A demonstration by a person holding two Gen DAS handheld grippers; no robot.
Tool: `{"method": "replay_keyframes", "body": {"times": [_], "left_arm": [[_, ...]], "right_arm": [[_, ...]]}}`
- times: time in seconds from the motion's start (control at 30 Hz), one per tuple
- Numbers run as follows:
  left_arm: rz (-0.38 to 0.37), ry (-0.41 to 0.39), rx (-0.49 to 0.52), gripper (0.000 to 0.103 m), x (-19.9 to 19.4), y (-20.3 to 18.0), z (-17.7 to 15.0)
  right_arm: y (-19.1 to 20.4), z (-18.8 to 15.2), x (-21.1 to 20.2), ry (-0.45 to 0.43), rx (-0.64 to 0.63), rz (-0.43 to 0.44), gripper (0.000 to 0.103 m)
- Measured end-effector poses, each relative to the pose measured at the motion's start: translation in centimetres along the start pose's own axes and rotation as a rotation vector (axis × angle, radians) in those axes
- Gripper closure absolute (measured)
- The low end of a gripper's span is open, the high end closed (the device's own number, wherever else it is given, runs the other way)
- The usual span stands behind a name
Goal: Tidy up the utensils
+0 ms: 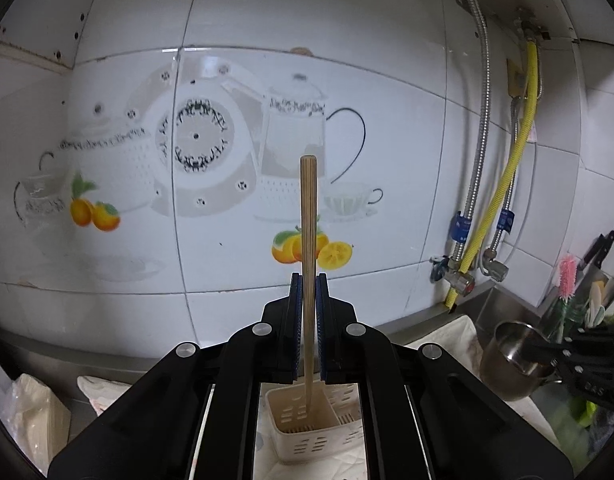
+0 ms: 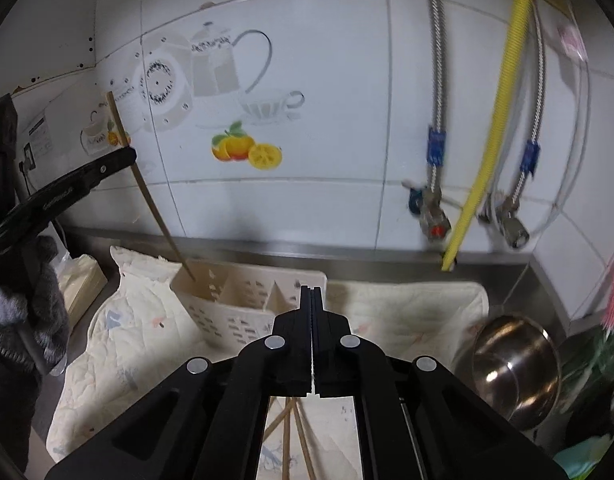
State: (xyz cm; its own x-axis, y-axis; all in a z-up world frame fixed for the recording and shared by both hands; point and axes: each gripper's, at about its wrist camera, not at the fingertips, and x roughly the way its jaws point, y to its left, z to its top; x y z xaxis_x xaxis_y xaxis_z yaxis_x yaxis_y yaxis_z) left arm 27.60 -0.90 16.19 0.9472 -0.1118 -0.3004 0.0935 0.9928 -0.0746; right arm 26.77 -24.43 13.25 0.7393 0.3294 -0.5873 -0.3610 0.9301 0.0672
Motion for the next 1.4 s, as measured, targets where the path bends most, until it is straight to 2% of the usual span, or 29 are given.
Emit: {"method": "replay_keyframes", "body": {"times": [0.23,0.3,0.37,0.6,0.73,1.07,1.2,1.4], "left_arm": [[-0.007,0.003,-0.037,0.098,1.3,0.9,-1.0],[-0.003,0.011,-0.035,0.098,1.5,1.1,-1.3],[-0.008,0.015,-0.042,0.098,1.6,1.3,-1.4],[-0.021,-0.013,-0.057,0.098,0.5,1.9,-0.9],[-0.022,-0.012,-0.058,0.098,0.3,2.0,-0.8],[-0.026,0.011,-0.071,0.098,0.8,2.3,-1.1],[-0.026,0.016,-0.070,0.098,0.9,2.1,-1.1],[-0.023,0.023,-0.056,0.098,1.0,1.8,-1.3]], "right_arm": [[-1.0,-6.6,-0.9,0.017,0.045,-0.009,0.096],[-1.0,-8.5,-0.8,0.033,0.043,-0.019,0.088],[-1.0,-11.1,-0.5,0.068,0.046,-0.027,0.083],[-1.7,-19.3,1.1,0.220,0.078,-0.034,0.083],[-2.1,-22.7,2.1,0.289,0.092,-0.031,0.083],[-1.1,-24.9,3.9,0.310,-0.032,-0.030,0.083],[-0.9,-24.8,3.9,0.304,-0.064,-0.038,0.093],[0.0,-24.4,3.2,0.281,-0.124,-0.076,0.096]]}}
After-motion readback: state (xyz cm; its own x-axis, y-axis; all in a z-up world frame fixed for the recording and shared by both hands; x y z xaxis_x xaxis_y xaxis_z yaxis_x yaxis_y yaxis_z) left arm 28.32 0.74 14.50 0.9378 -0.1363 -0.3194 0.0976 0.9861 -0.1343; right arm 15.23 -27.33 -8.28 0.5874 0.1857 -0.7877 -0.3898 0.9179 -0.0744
